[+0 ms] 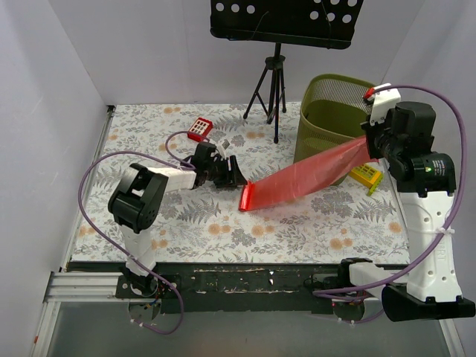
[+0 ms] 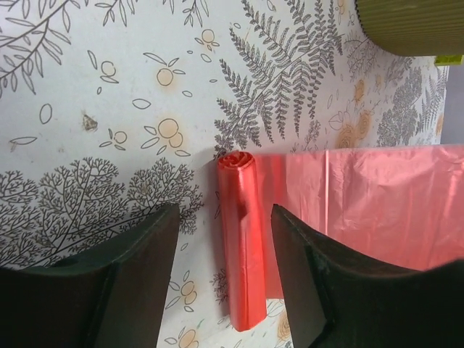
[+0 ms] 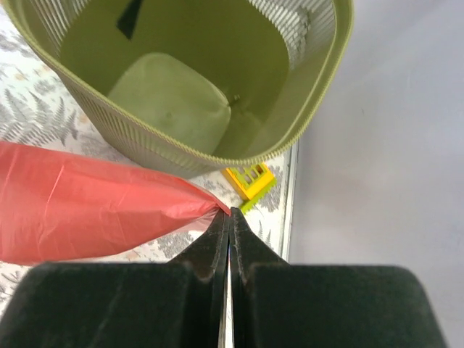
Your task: Put the trash bags into the trash bin
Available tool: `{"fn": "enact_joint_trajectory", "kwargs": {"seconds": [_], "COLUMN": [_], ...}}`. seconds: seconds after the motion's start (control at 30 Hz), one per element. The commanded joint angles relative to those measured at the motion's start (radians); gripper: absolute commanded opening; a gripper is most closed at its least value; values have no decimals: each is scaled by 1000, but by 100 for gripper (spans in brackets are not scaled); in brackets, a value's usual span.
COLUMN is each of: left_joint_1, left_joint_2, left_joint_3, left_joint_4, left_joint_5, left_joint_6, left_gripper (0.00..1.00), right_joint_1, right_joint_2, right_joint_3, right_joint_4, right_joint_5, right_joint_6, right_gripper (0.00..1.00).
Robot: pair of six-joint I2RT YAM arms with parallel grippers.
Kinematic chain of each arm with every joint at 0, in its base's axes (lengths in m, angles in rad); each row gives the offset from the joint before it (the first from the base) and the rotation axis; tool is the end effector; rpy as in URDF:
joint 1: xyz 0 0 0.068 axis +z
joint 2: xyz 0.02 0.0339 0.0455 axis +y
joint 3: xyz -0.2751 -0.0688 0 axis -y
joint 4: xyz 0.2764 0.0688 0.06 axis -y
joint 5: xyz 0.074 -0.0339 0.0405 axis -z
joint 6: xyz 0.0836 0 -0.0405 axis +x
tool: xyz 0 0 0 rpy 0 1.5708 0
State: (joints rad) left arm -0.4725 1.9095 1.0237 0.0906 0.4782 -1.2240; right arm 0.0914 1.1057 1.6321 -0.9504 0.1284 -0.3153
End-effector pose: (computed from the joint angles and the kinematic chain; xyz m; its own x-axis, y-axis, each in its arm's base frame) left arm 0.3712 -0.2329 0.0910 -0.8659 -0.4951 0.0710 -0.3631 0.5245 -0.7701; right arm 0.2484 0.0120 0.4856 -0.3975 -0.3453 -0.8502 -0.1026 0.9374 -0.3327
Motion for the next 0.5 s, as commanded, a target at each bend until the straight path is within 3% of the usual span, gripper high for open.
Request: {"fn": "enact_joint_trajectory", "kwargs": {"seconds": [0.0,0.2,0.27,0.47], "left_joint_1": [-51,-124,-147,-158], "left_joint_2": [114,152,161,171], "left_joint_3": [-43,-7,1,-1], "left_joint_4": [-210,-265,-291,-304], "left_joint_5": [-141,-243,-315,-342], "left_joint_6": [38,93,92,95], "left_gripper": [54,51,46,27], "right_joint_1": [-5,-5,-5,-4], "right_joint_2": [-36,-76,-81,-87], "right_joint_3": [-78,-152,-166,-181], "right_joint_4": [61,71,75,79], "right_joint_5": [106,94,85,83], "right_joint_6": [-10,2,7,12], "right_gripper": [1,1,1,1]}}
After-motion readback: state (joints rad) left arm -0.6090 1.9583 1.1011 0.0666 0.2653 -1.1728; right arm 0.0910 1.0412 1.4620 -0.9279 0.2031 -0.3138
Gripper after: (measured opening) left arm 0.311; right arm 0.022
